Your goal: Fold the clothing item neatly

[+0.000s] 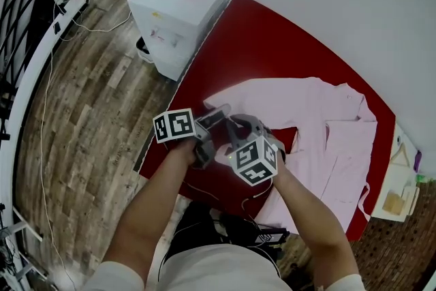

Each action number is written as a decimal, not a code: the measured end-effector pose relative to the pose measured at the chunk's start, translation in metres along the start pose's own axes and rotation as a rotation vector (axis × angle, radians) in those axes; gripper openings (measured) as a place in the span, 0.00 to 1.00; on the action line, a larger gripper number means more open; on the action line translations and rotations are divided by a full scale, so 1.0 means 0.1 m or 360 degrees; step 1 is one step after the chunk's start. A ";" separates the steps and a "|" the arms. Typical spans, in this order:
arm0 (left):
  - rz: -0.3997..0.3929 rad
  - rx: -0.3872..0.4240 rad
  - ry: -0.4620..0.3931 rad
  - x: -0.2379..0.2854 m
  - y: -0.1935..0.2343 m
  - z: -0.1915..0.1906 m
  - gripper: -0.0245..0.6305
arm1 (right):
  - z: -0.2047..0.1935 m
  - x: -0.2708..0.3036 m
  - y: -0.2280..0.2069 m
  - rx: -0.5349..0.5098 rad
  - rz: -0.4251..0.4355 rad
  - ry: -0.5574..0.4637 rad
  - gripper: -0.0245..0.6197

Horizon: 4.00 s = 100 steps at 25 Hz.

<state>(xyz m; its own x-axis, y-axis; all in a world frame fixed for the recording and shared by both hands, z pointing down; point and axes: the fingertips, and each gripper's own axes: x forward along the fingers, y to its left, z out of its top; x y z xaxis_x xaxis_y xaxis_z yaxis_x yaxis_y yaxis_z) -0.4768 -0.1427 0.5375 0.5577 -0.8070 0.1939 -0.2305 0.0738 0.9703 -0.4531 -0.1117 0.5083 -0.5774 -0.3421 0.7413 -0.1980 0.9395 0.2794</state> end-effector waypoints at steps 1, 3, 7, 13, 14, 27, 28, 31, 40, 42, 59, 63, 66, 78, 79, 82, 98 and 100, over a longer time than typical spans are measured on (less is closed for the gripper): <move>0.0013 -0.0003 0.0008 0.02 0.02 0.00 0.49 | 0.01 -0.01 0.00 0.0002 0.0000 -0.0005 0.08; 0.0037 -0.0008 0.0017 0.05 0.04 0.01 0.49 | 0.01 -0.03 -0.01 0.0007 -0.0007 -0.0016 0.08; 0.0084 -0.0010 -0.0005 0.06 0.11 0.08 0.49 | 0.04 -0.11 -0.07 0.0042 -0.0041 -0.0057 0.08; 0.0134 0.0024 -0.0038 0.06 0.20 0.17 0.48 | 0.07 -0.21 -0.08 0.0082 -0.0060 -0.0108 0.08; 0.0146 0.0038 -0.0050 0.05 0.21 0.19 0.47 | 0.07 -0.22 -0.08 0.0082 -0.0061 -0.0110 0.08; 0.0139 0.0548 -0.0103 0.06 -0.23 0.46 0.06 | -0.03 -0.31 -0.08 0.0116 -0.0124 -0.0114 0.08; 0.0125 0.0603 -0.0102 0.07 -0.31 0.47 0.06 | -0.02 -0.33 -0.09 0.0134 -0.0129 -0.0123 0.08; 0.0100 0.0778 -0.0088 0.10 -0.55 0.50 0.06 | 0.02 -0.41 -0.13 0.0230 -0.0147 -0.0166 0.08; 0.0085 0.1102 -0.0054 0.27 -1.10 0.37 0.06 | 0.04 -0.71 -0.26 0.0328 -0.0224 -0.0306 0.08; 0.0094 0.1148 -0.0053 0.30 -1.21 0.33 0.06 | 0.03 -0.81 -0.30 0.0342 -0.0235 -0.0342 0.08; 0.0051 0.1589 0.0017 1.12 -2.42 -0.60 0.06 | -0.58 -1.90 -0.88 0.0498 -0.0323 -0.0548 0.08; 0.0007 0.1672 0.0065 1.43 -2.69 -0.92 0.06 | -0.84 -2.19 -1.05 0.0575 -0.0359 -0.0594 0.08; -0.0019 0.1726 0.0122 1.68 -2.84 -1.16 0.06 | -1.04 -2.36 -1.17 0.0621 -0.0397 -0.0615 0.08; -0.0032 0.1827 0.0369 2.53 -3.01 -2.07 0.06 | -1.96 -2.83 -1.50 0.0870 -0.0487 -0.0632 0.08; -0.0037 0.1831 0.0393 2.60 -3.01 -2.16 0.06 | -2.05 -2.86 -1.51 0.0889 -0.0495 -0.0625 0.08; -0.0057 0.1842 0.0471 2.82 -3.00 -2.44 0.06 | -2.32 -2.96 -1.55 0.0958 -0.0517 -0.0603 0.08; 0.0112 0.1733 0.0796 3.69 -2.11 -3.34 0.06 | -3.61 -2.83 -1.52 0.1343 -0.0548 -0.0404 0.08; 0.0116 0.1711 0.0831 3.75 -2.00 -3.41 0.06 | -3.72 -2.78 -1.51 0.1375 -0.0549 -0.0379 0.08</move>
<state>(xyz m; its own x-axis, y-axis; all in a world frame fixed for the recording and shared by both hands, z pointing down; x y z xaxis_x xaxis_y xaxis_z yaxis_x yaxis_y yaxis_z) 0.0503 -0.2605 0.4651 0.7148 -0.4674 0.5203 -0.6848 -0.6187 0.3851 0.0326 -0.1640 0.4869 -0.5050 -0.6795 0.5322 -0.8477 0.5064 -0.1579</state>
